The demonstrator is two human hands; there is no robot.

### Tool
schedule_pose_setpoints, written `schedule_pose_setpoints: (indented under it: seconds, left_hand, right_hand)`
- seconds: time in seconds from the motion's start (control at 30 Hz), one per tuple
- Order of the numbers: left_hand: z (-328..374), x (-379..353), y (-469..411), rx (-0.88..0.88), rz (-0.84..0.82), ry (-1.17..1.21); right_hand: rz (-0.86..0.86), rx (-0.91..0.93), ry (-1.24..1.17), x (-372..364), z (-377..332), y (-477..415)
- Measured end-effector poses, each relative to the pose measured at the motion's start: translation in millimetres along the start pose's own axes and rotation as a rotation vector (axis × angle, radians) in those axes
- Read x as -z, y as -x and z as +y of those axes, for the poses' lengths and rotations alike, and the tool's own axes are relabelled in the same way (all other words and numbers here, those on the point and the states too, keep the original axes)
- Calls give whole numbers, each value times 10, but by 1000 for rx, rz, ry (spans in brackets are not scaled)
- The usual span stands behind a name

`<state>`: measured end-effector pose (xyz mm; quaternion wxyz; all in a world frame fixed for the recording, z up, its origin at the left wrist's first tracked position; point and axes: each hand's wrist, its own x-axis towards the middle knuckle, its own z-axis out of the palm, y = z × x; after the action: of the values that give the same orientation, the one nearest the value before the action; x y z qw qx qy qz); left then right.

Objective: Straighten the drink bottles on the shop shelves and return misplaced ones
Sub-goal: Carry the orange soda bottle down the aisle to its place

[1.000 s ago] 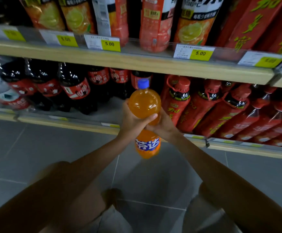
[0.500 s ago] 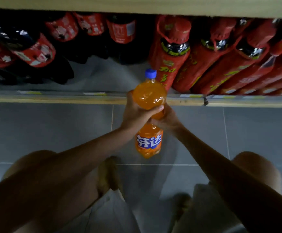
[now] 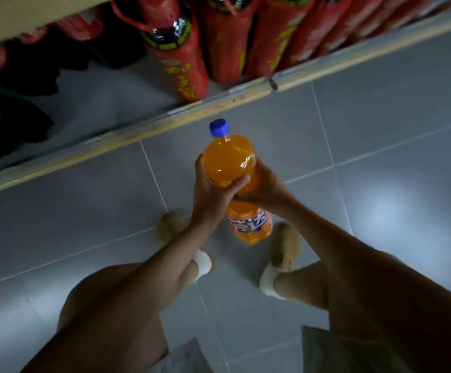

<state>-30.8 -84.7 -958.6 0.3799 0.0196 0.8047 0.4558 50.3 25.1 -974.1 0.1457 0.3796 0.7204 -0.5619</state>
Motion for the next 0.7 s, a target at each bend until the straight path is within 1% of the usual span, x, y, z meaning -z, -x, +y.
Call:
schedule_pose_setpoints:
  seconds: [0.13,0.3,0.37,0.43,0.53,0.6,0.7]
  left_hand:
    - [321,-3,609,53,-47,-54]
    - [1042,-4,1447,89,-90,-110]
    - [1470,-5,1827,63,-123,-123]
    - [1745,-1,2050,51,-134,-135]
    - [2421,-58,2521,6,-155,-151]
    - [2850,-146,2848,-52,-175,-159]
    - [3354,-353,3256,-156,-219,-133]
  right_hand:
    - [-40,-93,25,215,-131,613]
    - [-1,-130,-7,667,-519,1504]
    - [35,-121,-31,964,-754,1954]
    - [39,-113,-51,1134,-926,2214]
    - [86,-64,-116,1624,-1277,2779]
    - [124,-19,-125,1963,-1475,3128]
    - [201,-5,-80,2472,-1656,3606]
